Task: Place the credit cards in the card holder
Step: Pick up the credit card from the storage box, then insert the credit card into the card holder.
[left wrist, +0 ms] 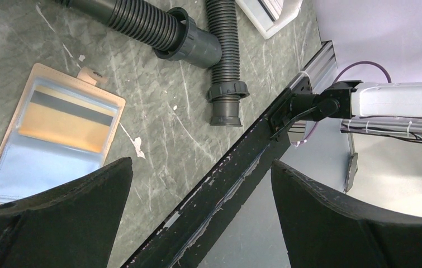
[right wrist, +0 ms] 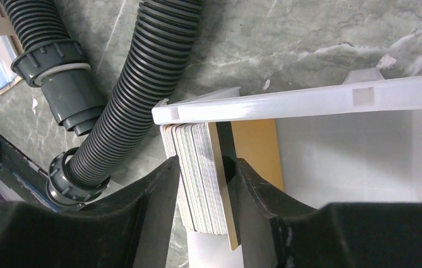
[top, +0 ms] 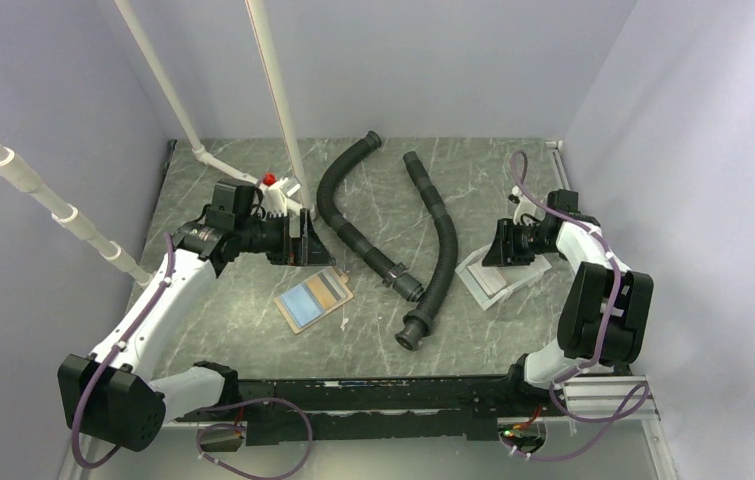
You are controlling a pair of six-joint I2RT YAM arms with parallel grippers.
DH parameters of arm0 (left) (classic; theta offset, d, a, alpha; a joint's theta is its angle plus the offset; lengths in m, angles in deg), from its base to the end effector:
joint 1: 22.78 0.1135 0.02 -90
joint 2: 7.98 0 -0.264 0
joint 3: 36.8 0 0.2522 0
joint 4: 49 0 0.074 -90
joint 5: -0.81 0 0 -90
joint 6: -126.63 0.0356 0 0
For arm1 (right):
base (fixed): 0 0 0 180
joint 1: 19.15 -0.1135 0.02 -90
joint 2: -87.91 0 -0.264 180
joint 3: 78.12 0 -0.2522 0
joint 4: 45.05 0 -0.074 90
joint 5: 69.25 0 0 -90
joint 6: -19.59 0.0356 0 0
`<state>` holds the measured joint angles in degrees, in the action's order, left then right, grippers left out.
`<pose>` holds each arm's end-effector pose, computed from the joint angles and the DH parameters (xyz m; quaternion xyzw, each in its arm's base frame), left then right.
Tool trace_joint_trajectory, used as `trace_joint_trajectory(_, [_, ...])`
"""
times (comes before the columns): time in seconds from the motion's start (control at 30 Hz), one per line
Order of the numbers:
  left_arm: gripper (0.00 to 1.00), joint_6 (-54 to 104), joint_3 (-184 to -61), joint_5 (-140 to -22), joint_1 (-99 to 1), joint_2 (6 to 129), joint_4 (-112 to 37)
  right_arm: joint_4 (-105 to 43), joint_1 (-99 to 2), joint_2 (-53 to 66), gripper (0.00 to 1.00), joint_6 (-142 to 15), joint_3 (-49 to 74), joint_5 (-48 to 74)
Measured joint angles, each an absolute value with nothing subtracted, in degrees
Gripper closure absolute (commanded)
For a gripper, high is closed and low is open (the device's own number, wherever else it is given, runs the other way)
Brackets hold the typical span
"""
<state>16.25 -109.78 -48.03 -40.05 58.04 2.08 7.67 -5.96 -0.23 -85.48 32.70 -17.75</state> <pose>0.2178 -0.0923 0.3151 0.1136 0.8655 -0.4241 0.2409 0.2796 -0.0428 0.1987 -0.0678 0.9311 0.2789 0.2252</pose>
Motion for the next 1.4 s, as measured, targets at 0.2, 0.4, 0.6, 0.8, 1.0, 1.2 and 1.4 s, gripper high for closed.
trace_joint_trajectory(0.2, [0.01,16.2,-109.5,-47.6,-39.7,58.0,1.9,7.6,-6.0,-0.1,0.74,-85.4,32.7,-17.0])
trace_joint_trajectory(0.4, [0.01,16.2,-109.4,-47.0,-39.6,58.0,1.9,6.5,-6.1,1.3,0.87,-85.3,33.9,-15.6])
trace_joint_trajectory(0.6, [0.01,16.2,-109.4,-47.0,-39.4,58.0,1.9,3.6,-8.3,6.7,1.00,-84.8,35.8,-8.8])
trace_joint_trajectory(0.8, [0.01,16.2,-109.4,-47.0,-38.5,58.3,1.9,2.0,-15.8,15.7,1.00,-81.1,37.2,9.7])
trace_joint_trajectory(1.0, [0.00,16.0,-108.8,-46.3,-35.6,60.2,0.9,7.8,-34.6,21.6,1.00,-70.3,29.6,38.3])
trace_joint_trajectory(1.2, [0.01,12.6,-105.3,-38.6,-35.4,63.2,-6.2,2.3,-49.8,21.4,1.00,-51.8,22.3,29.7])
trace_joint_trajectory(1.4, [0.00,1.5,-97.4,-33.5,-35.4,61.1,-18.4,-19.1,-51.8,10.9,1.00,-35.9,28.7,3.0])
